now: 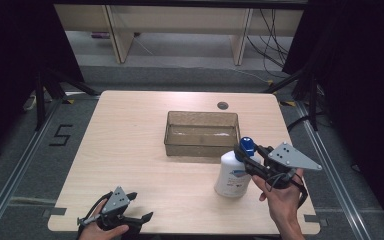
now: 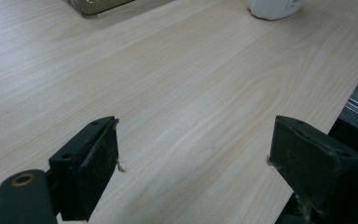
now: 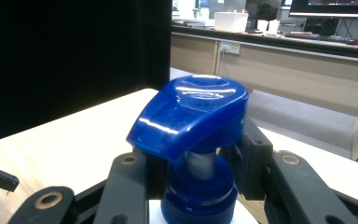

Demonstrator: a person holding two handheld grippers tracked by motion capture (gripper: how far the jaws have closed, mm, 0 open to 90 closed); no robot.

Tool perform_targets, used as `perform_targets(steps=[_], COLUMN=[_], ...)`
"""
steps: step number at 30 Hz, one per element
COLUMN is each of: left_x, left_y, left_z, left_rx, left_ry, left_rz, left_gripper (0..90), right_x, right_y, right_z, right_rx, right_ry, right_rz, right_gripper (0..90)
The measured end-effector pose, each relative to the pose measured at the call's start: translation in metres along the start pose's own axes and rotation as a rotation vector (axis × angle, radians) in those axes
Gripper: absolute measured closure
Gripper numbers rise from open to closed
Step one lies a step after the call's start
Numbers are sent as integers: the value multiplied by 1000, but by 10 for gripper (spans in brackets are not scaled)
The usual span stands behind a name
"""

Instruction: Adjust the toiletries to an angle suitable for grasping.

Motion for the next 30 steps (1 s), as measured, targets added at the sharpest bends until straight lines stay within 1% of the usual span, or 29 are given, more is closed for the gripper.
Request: perform_targets(steps=[1, 2, 3, 4, 5, 6, 7, 8, 9, 10, 11, 12, 14, 15, 16, 17, 19, 20, 21, 22, 23, 24, 25, 26, 27, 28, 29, 30], left_x=[0, 1, 0, 0, 0, 0, -1, 0, 0, 0, 0, 0, 0, -1, -1, 0, 0, -1, -1, -1, 0, -1, -1, -1, 0, 0, 0, 0], left_y=[0, 0, 0, 0, 0, 0, 0, 0, 1, 1, 1, 1, 1, 1, 1, 1, 1, 1, 1, 1, 1, 1, 1, 1, 1, 1, 1, 1], left_z=[0, 1, 1, 0, 0, 0, 0, -1, 0, 1, 1, 1, 1, -1, -1, 0, 0, -1, -1, -1, 1, -1, -1, -1, 0, 0, 0, 0], left_rx=[1, -18, -7, -4, 1, 1, 3, 15, 1, -3, -3, -3, -3, 15, 13, 1, -1, 15, 13, 13, -3, 13, 13, 12, -4, -3, -4, -5], left_ry=[7, -2, 5, 5, -1, 1, 8, 8, 7, -3, -1, 1, -5, -4, -3, -3, -2, 0, -1, -1, -2, -5, -5, -5, -6, -4, -2, -2], left_rz=[3, 13, 7, 5, -3, 2, 0, 4, 9, 11, 12, 13, 14, 1, 3, 14, 12, 1, 1, 1, 15, 3, 1, 1, 15, 12, 13, 13], left_gripper=[149, 149, 149, 149, 149, 149, 149, 149, 149, 149, 149, 149, 149, 149, 149, 149, 149, 149, 149, 149, 149, 149, 149, 149, 149, 149, 149, 149], right_x=[0, 1, 3, 4, 4, 4, 5, 4, 4, 5, 4, 5, 5, 5, 6, 7, 8, 9, 9, 10, 11, 11, 12, 12, 12, 12, 13, 13], right_y=[1, 1, 2, 2, 2, 3, 4, 5, 7, 9, 10, 12, 16, 18, 20, 22, 24, 25, 25, 26, 26, 26, 28, 28, 29, 30, 31, 32], right_z=[2, 1, 2, 3, 2, 2, 3, 2, 3, 4, 4, 5, 5, 7, 8, 8, 11, 11, 12, 13, 14, 13, 16, 16, 17, 18, 20, 19], right_rx=[-12, 9, -7, -10, 5, 18, 5, 14, 7, -2, -1, -12, 0, -9, -5, 4, -14, -5, -13, 2, 0, 22, -2, 3, 3, 12, -4, 18], right_ry=[-6, -1, 1, -6, -3, -7, -6, -4, -7, -7, -10, -12, -9, -14, -13, -11, -20, -19, -21, -23, -19, -15, -21, -20, -22, -26, -23, -21], right_rz=[-2, -8, -1, -1, -4, -9, 2, -1, 2, 12, 10, 16, 24, 26, 28, 34, 33, 32, 34, 32, 31, 23, 37, 36, 33, 35, 44, 40], right_gripper=[626, 626, 626, 627, 627, 626, 626, 627, 627, 627, 627, 627, 627, 627, 627, 627, 627, 627, 627, 627, 627, 627, 627, 627, 627, 627, 627, 627])
Point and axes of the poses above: each handheld gripper's, and its own axes: x roughly forward along the jaws, y roughly out of its top, z roughly to its right, the point moved 4 cm from there along x, roughly forward along the jaws, and after that the axes turned 1 degree about y, right-handed, at the moved point
